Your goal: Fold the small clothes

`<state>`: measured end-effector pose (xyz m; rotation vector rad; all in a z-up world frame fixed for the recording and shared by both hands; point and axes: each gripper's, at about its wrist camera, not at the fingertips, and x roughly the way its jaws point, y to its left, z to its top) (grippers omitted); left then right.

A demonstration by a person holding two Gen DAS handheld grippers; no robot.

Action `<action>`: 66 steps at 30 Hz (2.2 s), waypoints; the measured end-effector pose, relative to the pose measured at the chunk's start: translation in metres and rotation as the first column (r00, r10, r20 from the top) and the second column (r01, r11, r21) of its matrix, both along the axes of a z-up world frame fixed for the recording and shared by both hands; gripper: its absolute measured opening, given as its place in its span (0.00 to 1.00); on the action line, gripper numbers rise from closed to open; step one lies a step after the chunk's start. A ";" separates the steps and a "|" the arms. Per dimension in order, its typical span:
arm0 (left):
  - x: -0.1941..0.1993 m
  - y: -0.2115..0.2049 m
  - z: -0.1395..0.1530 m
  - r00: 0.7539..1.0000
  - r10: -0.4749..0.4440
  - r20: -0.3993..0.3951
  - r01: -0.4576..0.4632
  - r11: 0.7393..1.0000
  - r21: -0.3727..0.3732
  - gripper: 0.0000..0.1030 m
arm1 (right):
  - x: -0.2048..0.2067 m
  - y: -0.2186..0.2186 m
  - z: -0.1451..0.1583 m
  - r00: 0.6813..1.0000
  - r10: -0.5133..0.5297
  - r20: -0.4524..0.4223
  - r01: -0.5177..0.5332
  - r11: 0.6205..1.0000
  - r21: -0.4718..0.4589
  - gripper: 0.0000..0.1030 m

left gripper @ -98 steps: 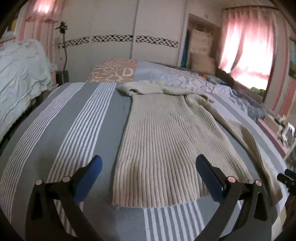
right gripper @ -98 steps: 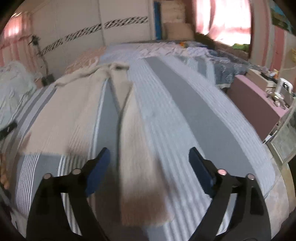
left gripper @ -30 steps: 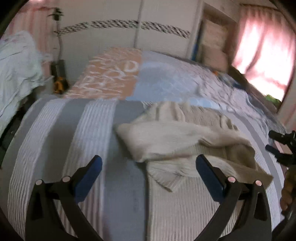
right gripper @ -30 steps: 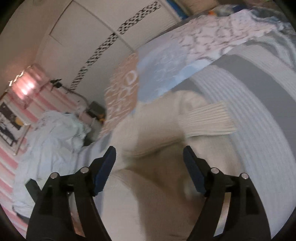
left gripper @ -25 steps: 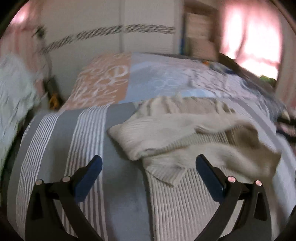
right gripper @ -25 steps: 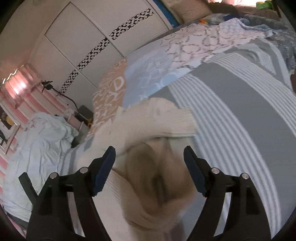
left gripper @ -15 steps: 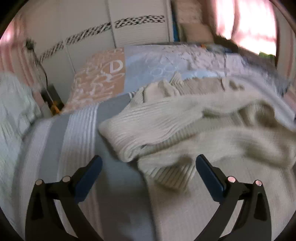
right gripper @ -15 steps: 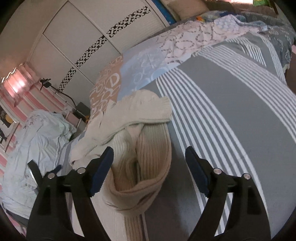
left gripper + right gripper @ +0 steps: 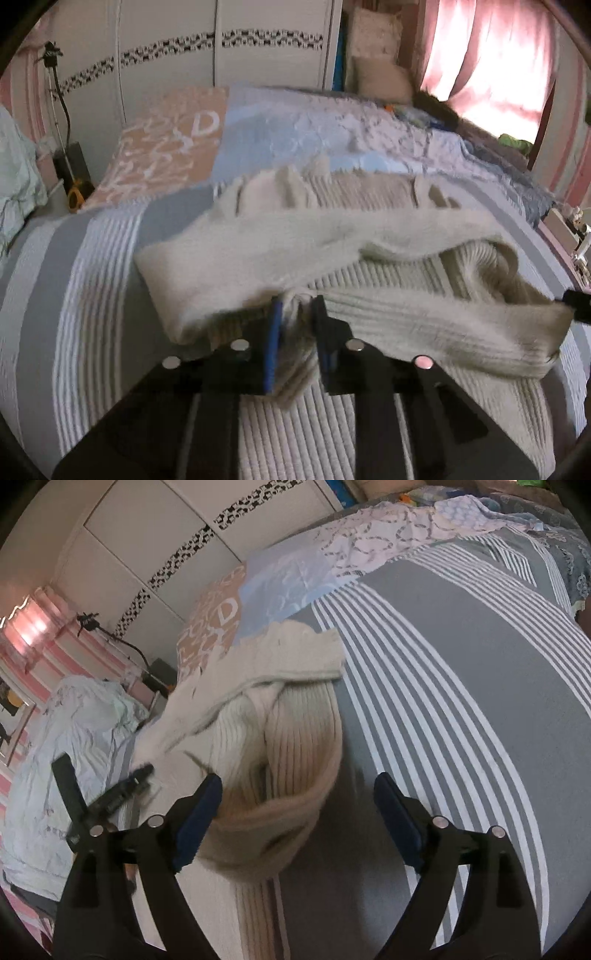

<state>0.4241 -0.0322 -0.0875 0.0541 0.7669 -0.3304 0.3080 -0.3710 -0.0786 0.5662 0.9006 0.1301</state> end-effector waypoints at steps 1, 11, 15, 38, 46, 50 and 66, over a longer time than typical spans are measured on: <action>-0.001 0.002 0.005 1.000 0.013 0.025 -0.013 1.000 -0.004 0.14 | -0.001 0.001 0.000 1.000 0.004 -0.002 -0.004 1.000 -0.012 0.83; -0.012 0.035 0.056 0.967 0.089 0.240 -0.091 0.996 -0.002 0.13 | 0.027 0.003 -0.006 0.999 0.012 -0.035 -0.011 1.000 0.020 0.83; -0.016 0.040 0.060 0.965 0.085 0.249 -0.084 0.996 -0.018 0.13 | 0.058 0.017 -0.020 0.992 0.046 -0.115 -0.045 0.999 0.011 0.57; 0.046 0.036 0.027 0.927 0.008 0.375 -0.097 0.971 0.219 0.16 | 0.150 0.015 0.044 0.996 -0.068 0.060 0.079 0.977 -0.196 0.14; 0.065 0.053 -0.010 0.961 0.121 0.248 -0.198 0.929 0.312 0.93 | 0.166 0.014 -0.004 0.997 -0.079 -0.012 0.074 0.966 -0.246 0.22; 0.072 0.073 -0.013 0.968 0.205 0.145 -0.232 0.950 0.209 0.94 | 0.159 0.011 0.003 0.992 -0.123 0.006 0.120 0.948 -0.294 0.59; 0.022 0.132 0.027 0.897 0.436 0.070 -0.440 0.895 0.073 0.98 | 0.053 0.013 0.057 0.980 -0.103 0.169 0.170 0.880 -0.444 0.86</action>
